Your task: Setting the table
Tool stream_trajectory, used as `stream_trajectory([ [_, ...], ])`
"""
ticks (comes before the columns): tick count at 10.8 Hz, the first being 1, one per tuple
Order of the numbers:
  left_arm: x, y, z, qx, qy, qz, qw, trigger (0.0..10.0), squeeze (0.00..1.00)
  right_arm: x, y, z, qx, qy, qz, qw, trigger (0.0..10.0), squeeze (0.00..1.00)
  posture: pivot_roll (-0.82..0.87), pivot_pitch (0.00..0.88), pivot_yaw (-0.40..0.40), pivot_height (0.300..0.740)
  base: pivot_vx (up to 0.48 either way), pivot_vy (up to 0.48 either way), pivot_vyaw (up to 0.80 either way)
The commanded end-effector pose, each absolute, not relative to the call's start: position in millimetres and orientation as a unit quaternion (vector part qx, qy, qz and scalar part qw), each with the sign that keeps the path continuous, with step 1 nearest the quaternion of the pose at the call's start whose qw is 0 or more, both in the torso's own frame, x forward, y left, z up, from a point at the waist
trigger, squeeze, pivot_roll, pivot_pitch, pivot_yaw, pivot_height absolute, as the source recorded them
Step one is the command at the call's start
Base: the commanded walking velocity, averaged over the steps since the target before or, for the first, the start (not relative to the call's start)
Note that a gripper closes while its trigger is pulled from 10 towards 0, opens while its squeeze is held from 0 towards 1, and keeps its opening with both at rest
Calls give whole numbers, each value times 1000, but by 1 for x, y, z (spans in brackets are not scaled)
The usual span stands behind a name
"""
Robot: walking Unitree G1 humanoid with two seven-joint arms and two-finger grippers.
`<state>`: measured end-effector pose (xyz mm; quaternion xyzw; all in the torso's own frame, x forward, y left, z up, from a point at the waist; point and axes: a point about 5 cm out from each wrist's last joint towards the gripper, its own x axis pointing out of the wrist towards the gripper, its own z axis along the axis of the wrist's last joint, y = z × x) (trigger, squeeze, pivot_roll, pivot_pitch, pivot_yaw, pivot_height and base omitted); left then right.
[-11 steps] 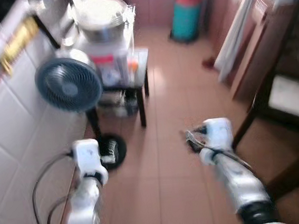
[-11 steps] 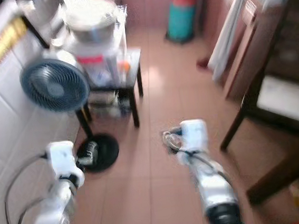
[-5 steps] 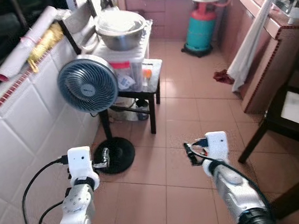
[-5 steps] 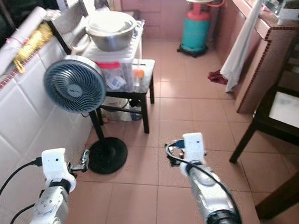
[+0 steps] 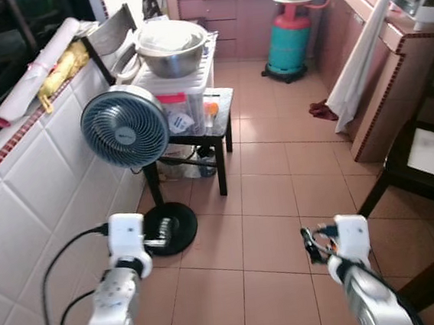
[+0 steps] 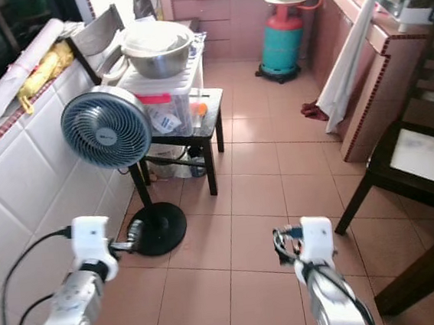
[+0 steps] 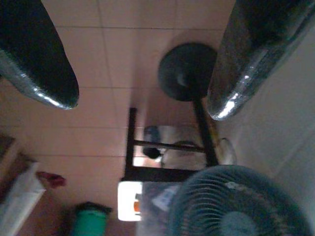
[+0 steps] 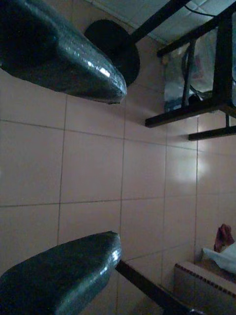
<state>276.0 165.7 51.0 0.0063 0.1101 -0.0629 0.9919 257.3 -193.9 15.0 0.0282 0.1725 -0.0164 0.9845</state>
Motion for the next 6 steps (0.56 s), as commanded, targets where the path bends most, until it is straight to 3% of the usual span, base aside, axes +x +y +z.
stream_trajectory([
  [1, 275, 163, 49, 12, 114, -71, 991, 10000, 0, 258, -192, 21, 28, 161, -5, 986, 10000, 0, -100, 47, 33, 740, 0, 0, 0],
  [4, 266, 159, 41, 1, 125, -63, 990, 10000, 0, 268, -180, 31, 21, 149, 35, 988, 10000, 0, -103, 69, 45, 740, 0, 0, 0],
  [6, 260, 160, 37, -6, 127, -47, 991, 10000, 0, 276, -179, 35, 27, 155, 40, 987, 10000, 0, -80, 69, 21, 740, 0, 0, -572],
])
